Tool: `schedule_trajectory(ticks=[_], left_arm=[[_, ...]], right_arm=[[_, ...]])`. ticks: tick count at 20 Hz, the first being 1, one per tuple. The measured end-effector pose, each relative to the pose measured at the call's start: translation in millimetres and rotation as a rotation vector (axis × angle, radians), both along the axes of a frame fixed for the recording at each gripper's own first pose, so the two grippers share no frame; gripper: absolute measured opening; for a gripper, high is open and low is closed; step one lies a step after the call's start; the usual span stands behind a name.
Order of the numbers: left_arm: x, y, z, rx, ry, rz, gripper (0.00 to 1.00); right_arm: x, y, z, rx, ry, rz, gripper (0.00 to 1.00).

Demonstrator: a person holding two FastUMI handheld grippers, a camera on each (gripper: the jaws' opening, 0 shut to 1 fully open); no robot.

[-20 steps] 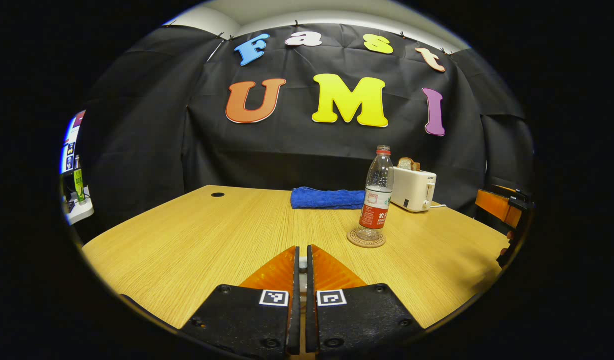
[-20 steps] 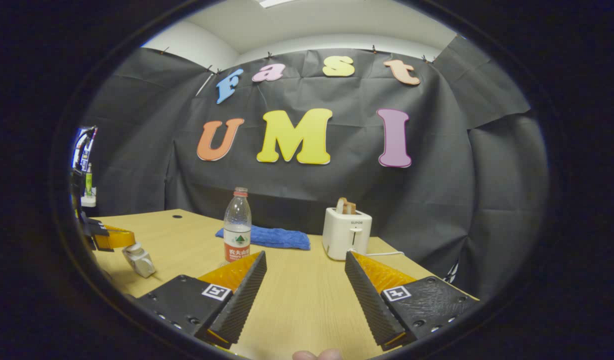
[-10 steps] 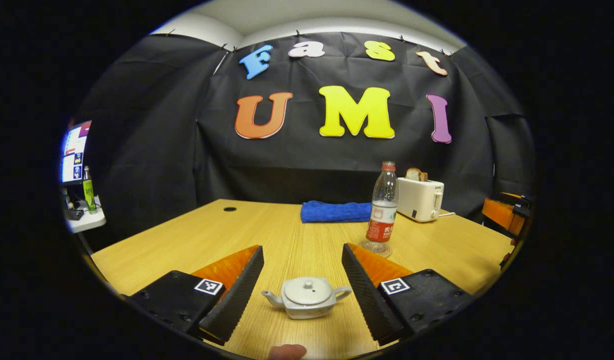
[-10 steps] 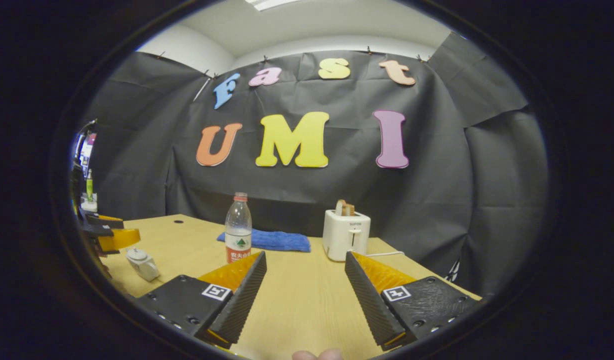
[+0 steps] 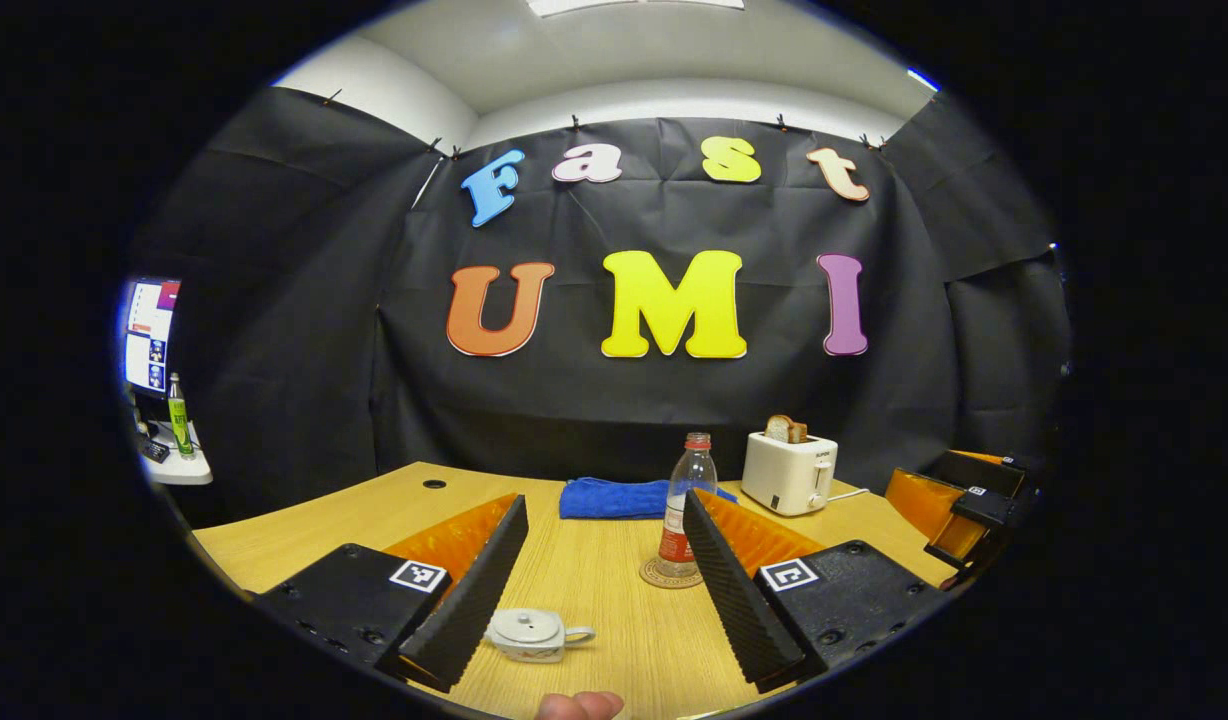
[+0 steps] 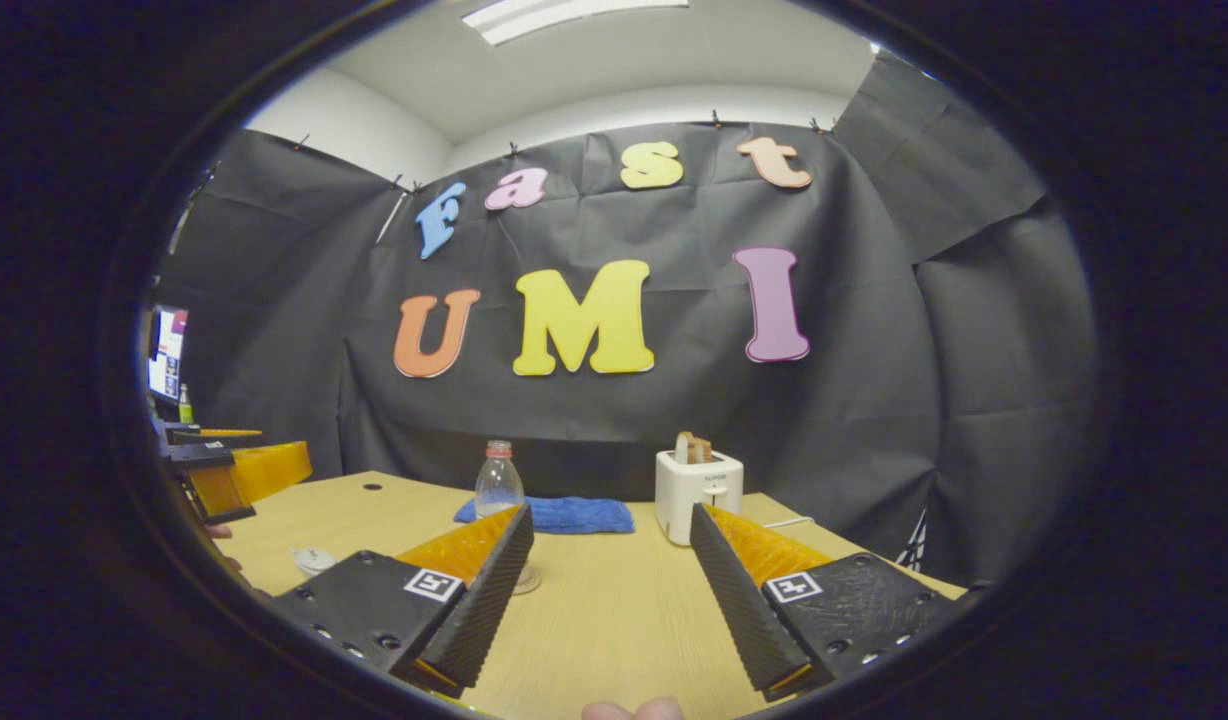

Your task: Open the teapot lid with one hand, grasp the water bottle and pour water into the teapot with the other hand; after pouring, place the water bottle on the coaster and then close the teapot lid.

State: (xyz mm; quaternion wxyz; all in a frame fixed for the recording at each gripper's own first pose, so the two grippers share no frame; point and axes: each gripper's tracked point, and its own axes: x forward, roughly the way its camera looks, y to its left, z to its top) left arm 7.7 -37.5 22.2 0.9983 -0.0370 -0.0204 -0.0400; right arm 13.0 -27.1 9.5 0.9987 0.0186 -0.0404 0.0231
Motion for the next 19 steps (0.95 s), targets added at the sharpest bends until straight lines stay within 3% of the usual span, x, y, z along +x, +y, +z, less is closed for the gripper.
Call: schedule_trajectory(ticks=[4,9,19], left_arm=[[-5.3,-17.2,-0.2,-0.019,0.003,-0.032,0.98],[-7.9,-12.4,-2.0,0.027,0.006,0.008,0.98],[-10.0,-15.8,1.5,0.044,-0.008,0.001,0.98]], right_arm=[[-12.3,0.4,-1.5,-0.008,-0.025,0.000,0.94],[-10.3,10.6,2.5,-0.021,-0.041,0.025,0.94],[-15.7,12.1,4.1,-0.031,-0.024,0.029,0.93]])
